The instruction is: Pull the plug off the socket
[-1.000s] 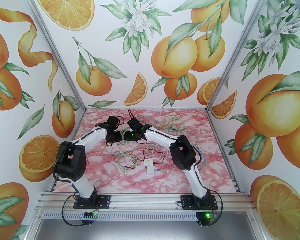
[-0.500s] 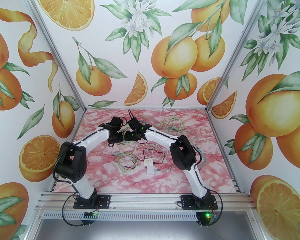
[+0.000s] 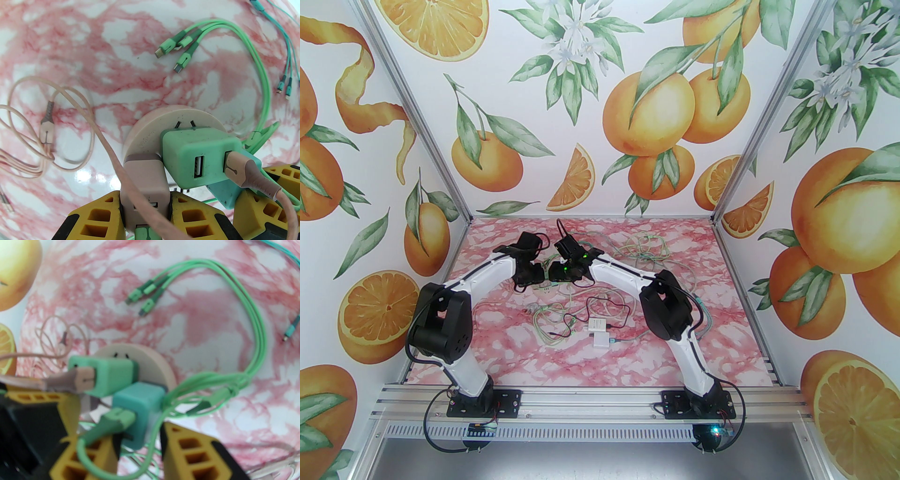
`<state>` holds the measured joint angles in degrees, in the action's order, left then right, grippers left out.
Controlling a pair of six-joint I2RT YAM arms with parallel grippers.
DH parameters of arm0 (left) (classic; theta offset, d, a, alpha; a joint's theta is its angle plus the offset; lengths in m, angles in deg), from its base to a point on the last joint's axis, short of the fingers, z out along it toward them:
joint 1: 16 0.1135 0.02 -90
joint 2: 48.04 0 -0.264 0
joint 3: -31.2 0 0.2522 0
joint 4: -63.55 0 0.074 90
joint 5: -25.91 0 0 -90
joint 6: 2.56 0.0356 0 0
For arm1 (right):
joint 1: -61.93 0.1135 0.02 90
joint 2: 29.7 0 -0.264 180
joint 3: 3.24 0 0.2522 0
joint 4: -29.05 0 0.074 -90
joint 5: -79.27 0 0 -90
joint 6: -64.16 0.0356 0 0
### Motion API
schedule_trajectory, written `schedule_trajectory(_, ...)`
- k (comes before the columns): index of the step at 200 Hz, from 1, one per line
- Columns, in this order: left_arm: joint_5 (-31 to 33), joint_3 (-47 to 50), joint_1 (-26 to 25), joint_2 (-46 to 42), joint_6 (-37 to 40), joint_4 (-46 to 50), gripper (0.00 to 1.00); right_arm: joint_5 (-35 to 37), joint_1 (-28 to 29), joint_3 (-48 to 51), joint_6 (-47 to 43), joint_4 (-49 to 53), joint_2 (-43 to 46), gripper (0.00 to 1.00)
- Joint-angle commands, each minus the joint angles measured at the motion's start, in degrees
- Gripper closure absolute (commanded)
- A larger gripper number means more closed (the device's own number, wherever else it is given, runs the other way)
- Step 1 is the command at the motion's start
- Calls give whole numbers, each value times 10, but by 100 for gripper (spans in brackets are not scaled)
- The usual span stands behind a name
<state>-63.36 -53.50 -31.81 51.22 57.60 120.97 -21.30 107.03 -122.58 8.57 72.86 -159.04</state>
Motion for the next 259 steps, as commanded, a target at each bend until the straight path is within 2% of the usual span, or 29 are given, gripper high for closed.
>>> schedule_trajectory(1, -88, -6, -7, -45, 4, -10, 88, 5, 15, 40, -15, 81, -72, 65)
schedule_trajectory(29, -67, -4, -26, -35, 5, -13, 88, 2, 15, 35, -15, 83, -74, 65)
schedule_trajectory(92, 96, -61, -141, 32, 25, 63, 91, -7, 19, 22, -15, 85, -84, 65)
schedule_trajectory(109, 95, -70, -147, 42, 27, 66, 91, -8, 20, 19, -15, 88, -87, 65)
schedule_trajectory(144, 59, -71, -123, 33, 23, 56, 91, -6, 19, 18, -17, 91, -87, 65)
schedule_trajectory(199, -65, -40, -19, -21, 10, 23, 90, -3, 20, 18, -20, 93, -87, 65)
schedule_trajectory(259, -95, -18, 34, -38, 30, 25, 90, 1, 18, 12, -23, 99, -90, 65)
